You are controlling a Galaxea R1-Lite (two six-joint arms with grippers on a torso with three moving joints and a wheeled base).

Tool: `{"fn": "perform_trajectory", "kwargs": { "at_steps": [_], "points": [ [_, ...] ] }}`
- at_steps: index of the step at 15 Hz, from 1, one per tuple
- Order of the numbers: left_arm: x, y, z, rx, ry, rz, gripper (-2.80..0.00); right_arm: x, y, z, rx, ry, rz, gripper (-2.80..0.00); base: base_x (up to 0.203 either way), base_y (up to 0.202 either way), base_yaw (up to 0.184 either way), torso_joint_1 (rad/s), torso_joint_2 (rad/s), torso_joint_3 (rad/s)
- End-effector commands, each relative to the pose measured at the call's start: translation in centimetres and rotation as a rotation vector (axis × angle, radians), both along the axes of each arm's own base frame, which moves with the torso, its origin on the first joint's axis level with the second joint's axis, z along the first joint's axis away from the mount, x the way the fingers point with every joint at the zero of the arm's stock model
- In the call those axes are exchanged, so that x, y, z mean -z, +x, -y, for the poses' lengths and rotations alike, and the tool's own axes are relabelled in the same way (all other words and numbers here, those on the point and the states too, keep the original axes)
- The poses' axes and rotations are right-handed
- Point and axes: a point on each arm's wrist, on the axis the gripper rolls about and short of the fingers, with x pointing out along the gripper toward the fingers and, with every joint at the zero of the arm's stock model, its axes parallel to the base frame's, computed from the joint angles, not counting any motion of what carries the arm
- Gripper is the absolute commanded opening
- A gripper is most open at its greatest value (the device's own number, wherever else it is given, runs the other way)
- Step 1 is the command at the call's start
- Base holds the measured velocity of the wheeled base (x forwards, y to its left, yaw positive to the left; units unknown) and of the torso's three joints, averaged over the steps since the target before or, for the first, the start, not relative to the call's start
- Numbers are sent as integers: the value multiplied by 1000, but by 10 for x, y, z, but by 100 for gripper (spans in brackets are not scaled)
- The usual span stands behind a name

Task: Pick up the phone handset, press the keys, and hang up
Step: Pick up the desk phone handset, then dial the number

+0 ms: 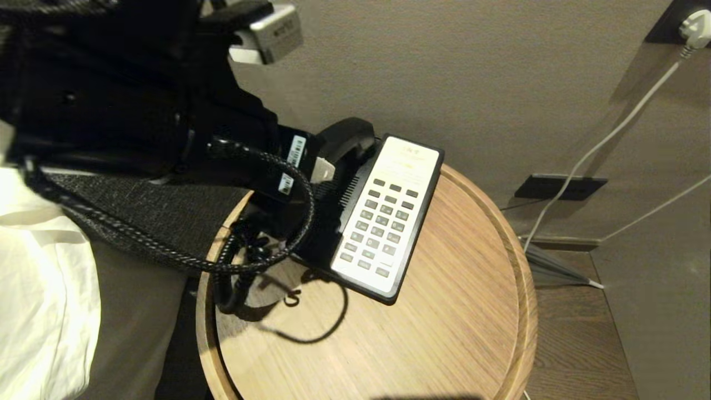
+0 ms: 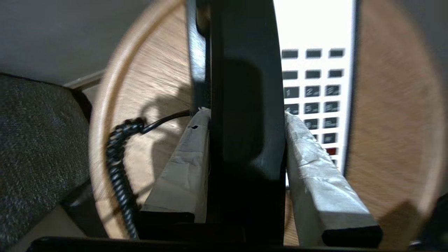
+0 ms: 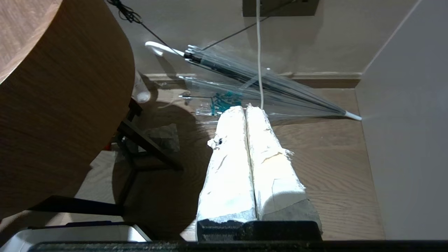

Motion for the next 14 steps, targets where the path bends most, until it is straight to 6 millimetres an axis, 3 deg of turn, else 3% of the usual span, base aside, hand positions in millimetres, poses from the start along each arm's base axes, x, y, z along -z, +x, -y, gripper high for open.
{"fn": "perform_trajectory", "kwargs": {
  "at_steps": [1, 4, 8, 12, 14],
  "points": [
    [-31, -33, -35, -22, -143, 65, -280, 5, 1, 0, 0, 0, -16, -280, 0, 0, 0, 0, 0, 0],
    [-54, -74, -78, -66, -421, 41, -280, 5, 1, 0, 0, 0, -16, -280, 0, 0, 0, 0, 0, 0],
    [-74, -147, -154, 18, -826, -8, -280, 5, 1, 0, 0, 0, -16, -280, 0, 0, 0, 0, 0, 0],
    [-37, -204, -215, 63, -986, -33, -280, 5, 1, 0, -3, -11, -15, -280, 0, 0, 0, 0, 0, 0],
    [-31, -221, -233, 113, -1111, -20, -280, 5, 1, 0, -3, -9, -15, -280, 0, 0, 0, 0, 0, 0]
  ]
}}
